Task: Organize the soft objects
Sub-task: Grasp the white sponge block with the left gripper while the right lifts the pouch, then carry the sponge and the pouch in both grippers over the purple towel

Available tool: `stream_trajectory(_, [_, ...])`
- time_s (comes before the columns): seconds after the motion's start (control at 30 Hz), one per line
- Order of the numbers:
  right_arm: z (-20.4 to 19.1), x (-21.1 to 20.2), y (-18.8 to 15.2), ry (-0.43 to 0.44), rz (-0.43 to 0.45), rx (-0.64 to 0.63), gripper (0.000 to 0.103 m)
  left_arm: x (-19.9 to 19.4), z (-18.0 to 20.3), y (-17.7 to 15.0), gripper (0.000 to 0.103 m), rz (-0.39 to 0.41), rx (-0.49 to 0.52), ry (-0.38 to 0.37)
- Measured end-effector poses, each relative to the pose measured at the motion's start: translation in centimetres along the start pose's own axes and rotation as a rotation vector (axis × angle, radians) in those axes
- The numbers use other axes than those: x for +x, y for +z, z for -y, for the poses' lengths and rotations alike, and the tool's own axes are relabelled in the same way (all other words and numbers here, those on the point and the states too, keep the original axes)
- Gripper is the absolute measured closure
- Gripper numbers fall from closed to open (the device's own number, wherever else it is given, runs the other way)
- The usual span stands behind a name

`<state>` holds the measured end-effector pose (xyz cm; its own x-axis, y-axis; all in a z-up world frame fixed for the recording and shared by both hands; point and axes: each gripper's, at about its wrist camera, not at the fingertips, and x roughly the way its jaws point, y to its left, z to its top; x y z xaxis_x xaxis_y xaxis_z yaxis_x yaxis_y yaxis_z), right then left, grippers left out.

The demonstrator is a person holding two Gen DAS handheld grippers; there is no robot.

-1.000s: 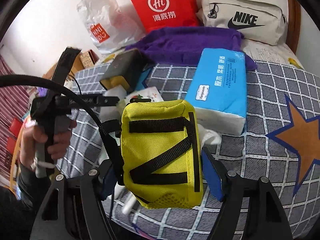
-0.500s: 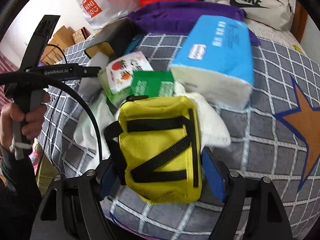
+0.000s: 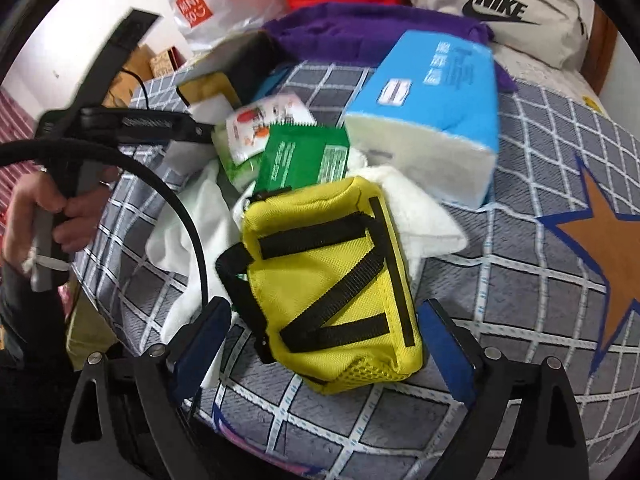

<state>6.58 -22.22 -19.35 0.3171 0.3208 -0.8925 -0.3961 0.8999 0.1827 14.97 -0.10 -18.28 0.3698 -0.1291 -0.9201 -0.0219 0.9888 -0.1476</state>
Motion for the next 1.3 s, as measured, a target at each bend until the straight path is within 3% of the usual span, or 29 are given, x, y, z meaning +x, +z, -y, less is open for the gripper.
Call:
stream_trajectory(0.03, [-0.1,0.3,0.1,-0.001,-0.001,0.000,0.012,-0.2,0.0,-0.1,0.044,0.004,0.001,-0.003])
stream_trajectory(0.07, [-0.1,0.4,0.1,0.001,-0.004,0.000,0.023,-0.5,-0.2,-0.1,0.044,0.010,0.002,-0.007])
stream_trajectory(0.17, [0.9,-0.7,-0.2,0.049,0.009,0.039,0.028,-1.6,-1.0,-0.5,0.044,0.025,0.002,-0.009])
stream_trajectory(0.63, [0.0,-7.2,0.5,0.132,0.165,0.040,0.028,-5.2,-3.4,-1.1,0.044,0.096,-0.020,-0.020])
stream_trajectory(1.3, [1.2,-8.5,8.6,0.032,0.283,0.092,0.028,-10.3,-4.0,1.1,0.044,0.193,0.028,-0.069])
